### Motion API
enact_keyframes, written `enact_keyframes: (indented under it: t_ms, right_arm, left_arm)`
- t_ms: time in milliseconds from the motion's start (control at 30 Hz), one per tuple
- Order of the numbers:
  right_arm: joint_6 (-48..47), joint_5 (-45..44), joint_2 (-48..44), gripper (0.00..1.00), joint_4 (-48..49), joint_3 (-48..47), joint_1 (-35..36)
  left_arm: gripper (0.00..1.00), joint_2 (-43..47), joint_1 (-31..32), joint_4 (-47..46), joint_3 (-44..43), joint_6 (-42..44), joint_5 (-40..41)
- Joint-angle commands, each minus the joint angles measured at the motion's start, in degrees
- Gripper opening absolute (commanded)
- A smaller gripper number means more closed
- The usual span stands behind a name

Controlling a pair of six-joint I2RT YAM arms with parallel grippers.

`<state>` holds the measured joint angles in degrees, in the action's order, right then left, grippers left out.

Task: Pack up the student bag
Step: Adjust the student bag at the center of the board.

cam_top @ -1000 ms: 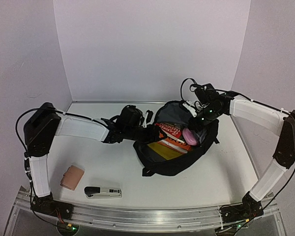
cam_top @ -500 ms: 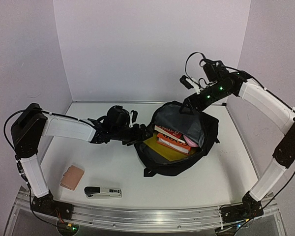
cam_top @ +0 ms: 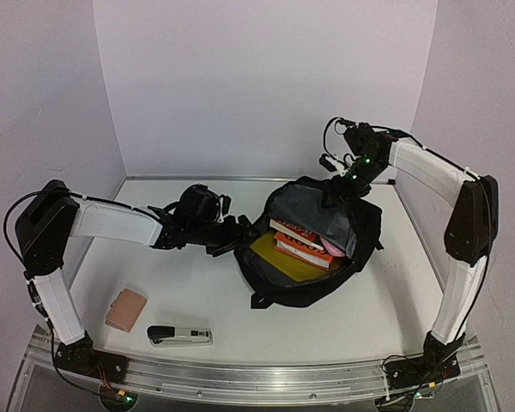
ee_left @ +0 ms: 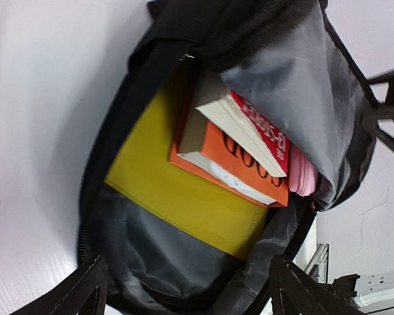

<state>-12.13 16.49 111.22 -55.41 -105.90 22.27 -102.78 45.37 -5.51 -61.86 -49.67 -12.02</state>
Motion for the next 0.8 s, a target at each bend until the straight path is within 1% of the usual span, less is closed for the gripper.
enact_keyframes:
  t_ms: [0, 100, 167, 200, 233, 300, 433, 600, 667, 767]
  right_arm:
    - [0.6, 6.9, -1.8, 0.44, -2.9, 0.1, 0.5]
    - [1.7, 10.6, -4.0, 0.19, -3.5, 0.8, 0.5]
    - [1.9, 14.7, -6.3, 0.05, -3.4, 2.2, 0.6]
    - [1.9, 17.3, -8.0, 0.01, -3.4, 3.3, 0.7]
    - [1.5, 20.4, -9.1, 0.00, -3.3, 5.1, 0.8]
    - [0.4, 23.7, -10.9, 0.00, -3.0, 7.9, 1.6]
    - [-0.5, 26.6, -13.6, 0.00, -1.4, 14.7, 5.1]
    - [-0.6, 23.3, -13.1, 0.00, 2.4, 22.2, 12.3]
    - [-0.2, 22.8, -11.7, 0.00, 3.9, 23.8, 13.1]
    - [0.4, 21.6, -9.5, 0.00, 6.1, 25.2, 13.2]
  left_arm:
    - [0.83, 2.2, -1.9, -1.3, 2.7, -2.1, -1.9]
    - [0.81, 2.0, -2.5, -1.6, 3.7, -2.2, -2.1]
    - [0.79, 1.6, -3.2, -1.9, 4.3, -2.5, -2.5]
    - [0.77, 1.2, -3.6, -2.6, 4.7, -2.7, -3.0]
    - [0.75, 0.8, -4.3, -3.5, 5.1, -2.9, -4.1]
    - [0.70, -0.1, -4.9, -4.9, 5.5, -2.8, -5.1]
    - [0.58, -1.9, -5.2, -5.8, 4.7, -1.8, -6.7]
    - [0.42, -4.0, -5.2, -7.8, 3.4, -1.5, -9.2]
    - [0.35, -4.8, -5.2, -8.3, 3.1, -1.7, -10.0]
    - [0.21, -5.4, -5.2, -9.3, 3.3, -2.1, -11.1]
